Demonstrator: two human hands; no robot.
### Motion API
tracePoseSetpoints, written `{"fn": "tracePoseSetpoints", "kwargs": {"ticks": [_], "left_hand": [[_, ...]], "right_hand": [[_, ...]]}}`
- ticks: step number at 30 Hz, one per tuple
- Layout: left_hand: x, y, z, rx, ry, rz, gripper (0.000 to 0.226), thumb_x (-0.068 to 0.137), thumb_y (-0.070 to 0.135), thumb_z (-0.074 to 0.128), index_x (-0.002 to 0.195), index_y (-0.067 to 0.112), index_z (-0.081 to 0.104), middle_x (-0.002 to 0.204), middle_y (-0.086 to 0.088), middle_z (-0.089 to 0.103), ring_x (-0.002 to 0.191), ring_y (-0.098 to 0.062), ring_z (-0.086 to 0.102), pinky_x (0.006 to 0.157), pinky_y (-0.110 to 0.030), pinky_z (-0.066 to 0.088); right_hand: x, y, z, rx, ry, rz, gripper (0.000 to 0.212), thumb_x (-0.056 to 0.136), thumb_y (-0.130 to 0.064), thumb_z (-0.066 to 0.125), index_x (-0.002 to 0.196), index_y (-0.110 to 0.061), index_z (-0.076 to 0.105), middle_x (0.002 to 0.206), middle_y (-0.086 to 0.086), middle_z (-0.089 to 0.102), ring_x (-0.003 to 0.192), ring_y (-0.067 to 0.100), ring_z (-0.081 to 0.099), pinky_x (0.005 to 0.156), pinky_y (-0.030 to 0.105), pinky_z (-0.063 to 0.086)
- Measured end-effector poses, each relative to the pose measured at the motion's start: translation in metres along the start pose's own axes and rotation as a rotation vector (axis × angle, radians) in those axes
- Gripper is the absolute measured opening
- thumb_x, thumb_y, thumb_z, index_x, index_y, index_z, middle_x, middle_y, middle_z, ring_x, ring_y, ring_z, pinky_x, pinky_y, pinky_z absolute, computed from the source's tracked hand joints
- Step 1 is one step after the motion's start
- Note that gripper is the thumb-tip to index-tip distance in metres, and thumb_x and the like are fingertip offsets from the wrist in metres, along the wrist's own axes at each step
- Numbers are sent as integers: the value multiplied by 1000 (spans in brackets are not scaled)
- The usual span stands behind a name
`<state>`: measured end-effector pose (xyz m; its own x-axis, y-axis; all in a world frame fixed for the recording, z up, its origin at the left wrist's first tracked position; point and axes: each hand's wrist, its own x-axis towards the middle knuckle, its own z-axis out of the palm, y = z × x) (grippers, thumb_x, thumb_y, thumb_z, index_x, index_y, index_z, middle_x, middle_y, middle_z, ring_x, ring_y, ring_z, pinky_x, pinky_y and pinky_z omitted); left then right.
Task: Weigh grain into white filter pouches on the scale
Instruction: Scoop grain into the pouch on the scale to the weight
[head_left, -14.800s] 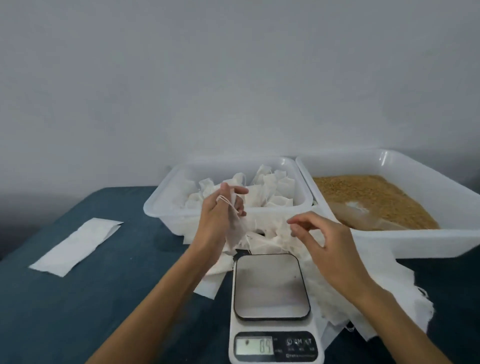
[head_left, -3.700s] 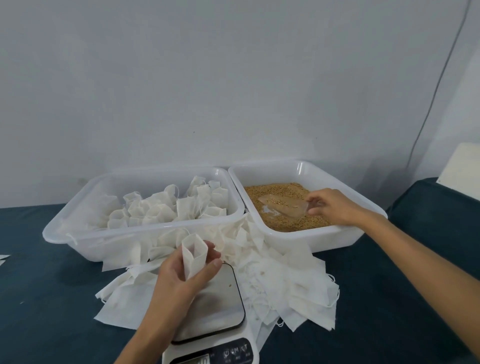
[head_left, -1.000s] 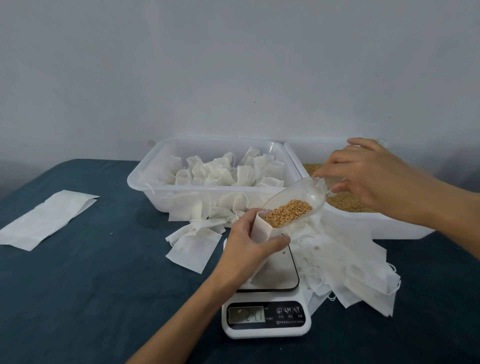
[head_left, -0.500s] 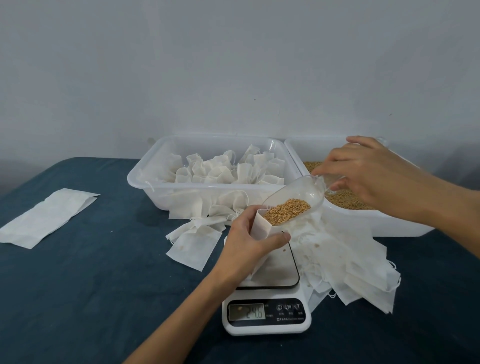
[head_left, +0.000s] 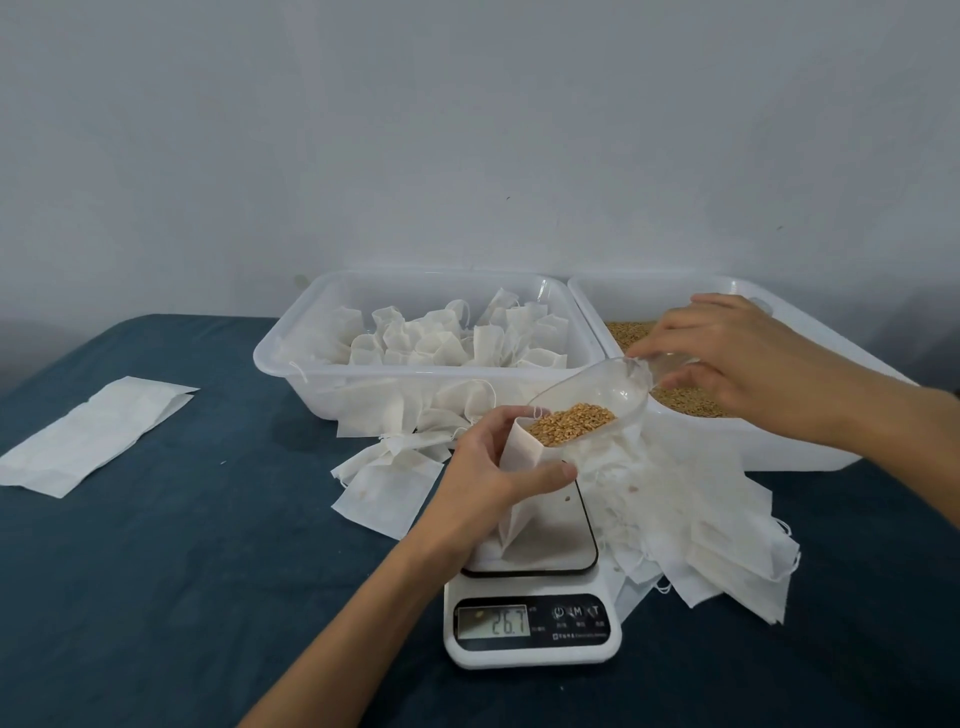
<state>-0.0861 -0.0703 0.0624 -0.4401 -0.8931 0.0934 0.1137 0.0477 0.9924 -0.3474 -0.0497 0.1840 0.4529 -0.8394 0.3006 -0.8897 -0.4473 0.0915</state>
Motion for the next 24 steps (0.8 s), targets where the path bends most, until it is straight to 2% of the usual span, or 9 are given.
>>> {"fn": "tracePoseSetpoints", "kwargs": {"ticks": [4,8,10,13,14,16,18,19,24], "left_hand": [[-1,1,-1,-16,-40,-7,63,75,17,90,131,23,63,120,-4,77,114,-26,72,102,-38,56],[0,0,-3,-47,-31,-1,58,73,16,90,126,23,66,110,-1,78,101,-17,75,83,-22,56],[1,-1,-5,-31,-25,3,58,72,18,90,125,24,67,109,1,77,98,-15,74,81,-20,55],[2,-3,-6,-18,-18,4,52,73,22,89,122,26,71,109,1,77,97,-13,74,79,-19,55],[2,-3,-6,-18,-14,1,49,74,24,88,119,27,72,109,0,77,98,-14,74,79,-20,55],[1,-1,-4,-2,-14,-8,35,78,29,88,111,29,77,109,-3,78,99,-16,75,77,-20,56],[0,0,-2,45,-18,-1,15,88,31,83,102,27,81,106,-3,79,96,-14,75,74,-17,54],[-1,0,-2,71,-20,-2,10,93,31,77,100,26,82,106,-2,80,95,-13,75,73,-15,53],[-1,0,0,120,-50,12,26,103,31,61,97,20,83,108,2,81,100,-11,75,75,-13,53]], "right_hand": [[-2,7,7,200,-41,97,25,94,-12,69,116,-25,71,102,-18,65,98,2,58,91,26,42],[-10,28,20,489,-88,240,23,94,-11,69,110,-27,69,107,-24,69,108,-11,60,88,7,44],[-13,47,28,546,-84,318,21,94,-11,68,109,-27,68,108,-22,69,108,-8,62,89,10,45],[-18,81,41,574,-23,519,24,95,-10,67,117,-17,66,117,-9,69,114,8,63,101,30,47],[-19,92,46,535,5,589,25,94,-11,68,119,-14,65,118,-5,68,113,12,62,101,34,47],[-21,109,55,392,13,719,21,93,-15,70,114,-14,65,111,-4,65,101,15,61,89,31,47],[-21,121,66,291,-68,822,6,94,-16,70,96,-17,65,106,0,68,87,13,60,73,26,44],[-21,125,72,260,-124,857,6,94,-17,69,91,-16,65,105,3,69,85,14,61,70,27,44],[-18,132,91,128,-352,906,16,93,-18,69,105,-6,71,105,8,70,90,23,62,80,34,50]]}}
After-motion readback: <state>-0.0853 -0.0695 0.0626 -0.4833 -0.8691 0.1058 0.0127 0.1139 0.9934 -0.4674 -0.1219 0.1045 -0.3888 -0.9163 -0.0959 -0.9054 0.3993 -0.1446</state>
